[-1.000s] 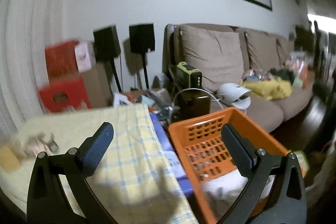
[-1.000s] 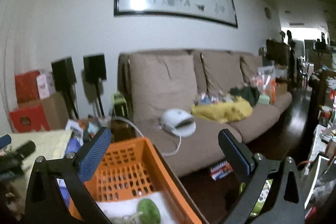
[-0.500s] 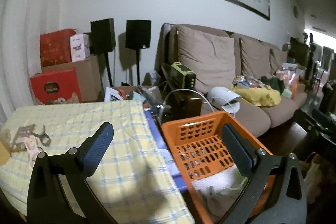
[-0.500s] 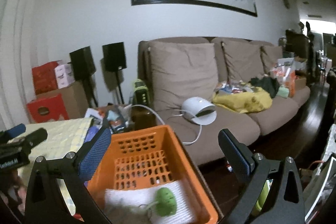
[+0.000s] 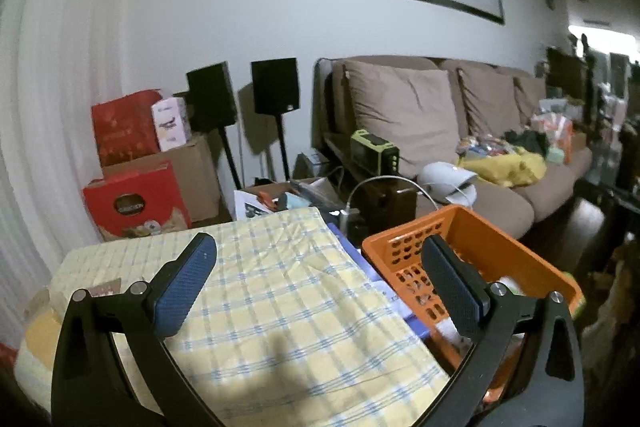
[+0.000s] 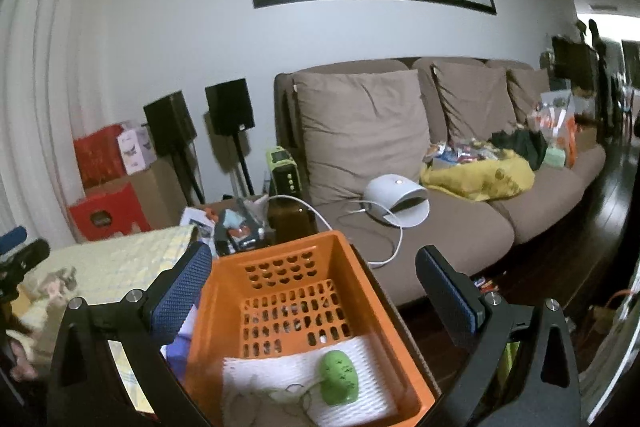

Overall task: Organize objects
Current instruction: 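Withdraw both tools up out of the orange basket toward the table, then grasp the pink plastic clip with the right tool while the left tool moves over the table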

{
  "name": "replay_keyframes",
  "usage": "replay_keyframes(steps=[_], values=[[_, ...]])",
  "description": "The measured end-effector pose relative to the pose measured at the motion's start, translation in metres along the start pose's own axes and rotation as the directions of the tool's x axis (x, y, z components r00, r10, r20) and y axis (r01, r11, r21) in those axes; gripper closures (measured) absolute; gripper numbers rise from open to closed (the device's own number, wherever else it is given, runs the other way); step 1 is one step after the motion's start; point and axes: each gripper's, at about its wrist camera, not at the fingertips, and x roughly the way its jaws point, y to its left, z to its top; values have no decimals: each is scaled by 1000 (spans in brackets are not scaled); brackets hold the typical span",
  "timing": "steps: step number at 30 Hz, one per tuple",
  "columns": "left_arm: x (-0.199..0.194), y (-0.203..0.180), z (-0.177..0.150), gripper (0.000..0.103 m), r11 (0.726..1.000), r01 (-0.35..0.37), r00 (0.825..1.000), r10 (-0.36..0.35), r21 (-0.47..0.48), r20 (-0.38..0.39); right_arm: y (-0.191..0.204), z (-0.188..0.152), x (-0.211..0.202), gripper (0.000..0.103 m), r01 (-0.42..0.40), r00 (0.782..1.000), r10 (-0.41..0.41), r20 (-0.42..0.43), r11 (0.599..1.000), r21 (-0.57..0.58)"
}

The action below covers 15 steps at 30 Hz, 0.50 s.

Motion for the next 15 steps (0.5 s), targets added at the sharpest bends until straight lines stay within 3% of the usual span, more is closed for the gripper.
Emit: replay_keyframes(steps=[3,7,13,15], values=[[-7,11,7,0,1000,28,999,-28,0,-24,-4,5,-8,0,-33,999,32,30,999,39],[-17,20,16,0,998,36,998,-34,46,-44,7,11,-9,0,-55,998,55,9,998,-5],[-43,51,16,0,995,-3,999,8,104,-44,33,3,-2,0,-113,994,113,-8,993,-30],[-53,75,13,0,994,-48,998,52,101,-31,43,-4,5,0,-139,990,137,-33,990,-39]])
